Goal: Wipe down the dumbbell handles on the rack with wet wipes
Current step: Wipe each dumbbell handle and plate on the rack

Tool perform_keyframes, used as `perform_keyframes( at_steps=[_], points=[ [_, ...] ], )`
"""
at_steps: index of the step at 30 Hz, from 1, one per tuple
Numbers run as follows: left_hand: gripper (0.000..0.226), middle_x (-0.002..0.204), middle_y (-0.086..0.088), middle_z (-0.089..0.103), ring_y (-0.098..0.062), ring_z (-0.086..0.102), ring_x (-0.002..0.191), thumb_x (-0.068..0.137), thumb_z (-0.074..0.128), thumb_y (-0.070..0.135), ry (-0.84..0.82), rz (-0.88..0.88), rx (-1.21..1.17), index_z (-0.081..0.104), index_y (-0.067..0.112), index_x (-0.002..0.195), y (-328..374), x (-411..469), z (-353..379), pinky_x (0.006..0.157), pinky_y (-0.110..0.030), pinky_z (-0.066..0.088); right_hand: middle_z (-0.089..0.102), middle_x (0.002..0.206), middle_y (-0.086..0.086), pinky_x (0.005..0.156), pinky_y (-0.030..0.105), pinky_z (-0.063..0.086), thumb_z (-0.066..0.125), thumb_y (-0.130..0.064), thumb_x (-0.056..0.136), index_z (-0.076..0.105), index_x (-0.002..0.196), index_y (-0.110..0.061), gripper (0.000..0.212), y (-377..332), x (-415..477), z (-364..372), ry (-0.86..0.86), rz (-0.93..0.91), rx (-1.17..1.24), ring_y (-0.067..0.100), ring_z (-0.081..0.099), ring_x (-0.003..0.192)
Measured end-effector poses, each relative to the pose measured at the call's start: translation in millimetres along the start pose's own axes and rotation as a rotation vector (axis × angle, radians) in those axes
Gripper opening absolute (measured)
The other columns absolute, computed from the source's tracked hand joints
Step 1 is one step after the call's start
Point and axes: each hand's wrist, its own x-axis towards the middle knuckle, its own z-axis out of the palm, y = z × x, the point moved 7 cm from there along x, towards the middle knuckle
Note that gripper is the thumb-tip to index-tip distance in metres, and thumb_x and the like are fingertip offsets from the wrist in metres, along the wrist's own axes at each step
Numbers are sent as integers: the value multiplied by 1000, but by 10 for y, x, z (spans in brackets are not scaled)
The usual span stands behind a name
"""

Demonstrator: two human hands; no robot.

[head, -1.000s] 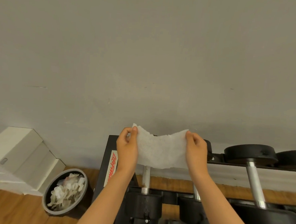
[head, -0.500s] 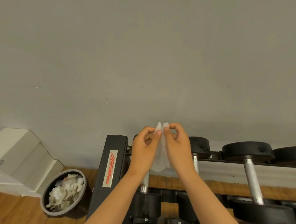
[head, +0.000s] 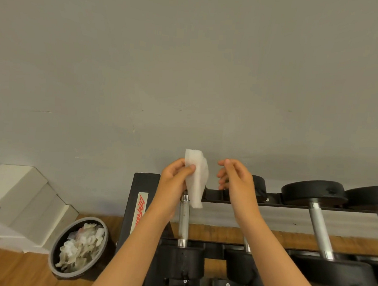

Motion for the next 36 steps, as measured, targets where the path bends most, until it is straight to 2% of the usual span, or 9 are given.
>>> perform_keyframes(
  at_steps=[3,6,10,13,19,23,30,33,36],
  points=[
    [26,106,-10,70,-22,67,97,97,47,3,-88,-39,-176,65,6,115,41,-4,18,79,-32,56,68,114,9,97,39,51,47,-51,94,49,131,-21,47,371,-33,143,-241,301,145,21,67,104],
    [31,109,-8,71,-22,68,100,95,47,-2,-132,-32,-180,62,8,120,56,-3,-25,81,-33,56,66,122,19,97,46,50,49,-50,88,45,135,-26,53,441,-167,313,-423,460,461,30,64,113],
    [41,108,-3,74,-23,68,105,94,53,-1,-100,-12,-24,51,20,130,-2,2,-157,79,-28,57,73,101,9,80,41,58,63,-18,87,50,133,-22,48,364,-25,80,-217,309,490,24,69,94],
    [59,105,-8,74,-19,70,100,94,55,-1,-102,30,56,41,35,137,-36,5,-215,84,-30,57,67,87,8,84,42,56,59,-8,92,58,125,-23,36,284,22,-1,-191,216,408,21,66,87],
    [23,107,0,66,-15,62,99,94,56,-1,-63,111,288,67,15,107,12,-1,-230,69,-14,49,69,100,0,83,32,57,59,-6,94,72,103,-21,23,216,-11,23,-188,94,134,13,65,95],
    [35,112,3,64,-15,65,99,81,76,5,-22,114,352,64,26,107,-19,15,-262,74,-21,57,63,109,-1,79,21,55,69,-6,87,68,109,-26,30,195,-7,83,-181,-43,-182,11,63,99],
    [18,101,7,64,-10,61,92,88,70,11,-64,182,639,69,26,99,-76,62,-275,76,-15,51,56,90,-10,70,10,39,76,-17,83,65,88,-31,18,129,10,137,-119,-208,-526,2,53,85],
    [8,104,3,59,-9,58,93,93,65,17,-93,154,633,70,20,97,-115,87,-322,74,-9,48,55,88,-4,70,12,39,72,-21,86,62,77,-22,13,168,62,103,-163,-182,-487,8,51,83],
    [12,116,5,61,-9,59,103,95,60,19,-130,59,447,72,16,97,-212,100,-318,77,-11,49,60,89,1,68,21,47,63,-21,92,60,86,-12,12,318,73,144,-247,60,-81,17,58,88]
  ],
)
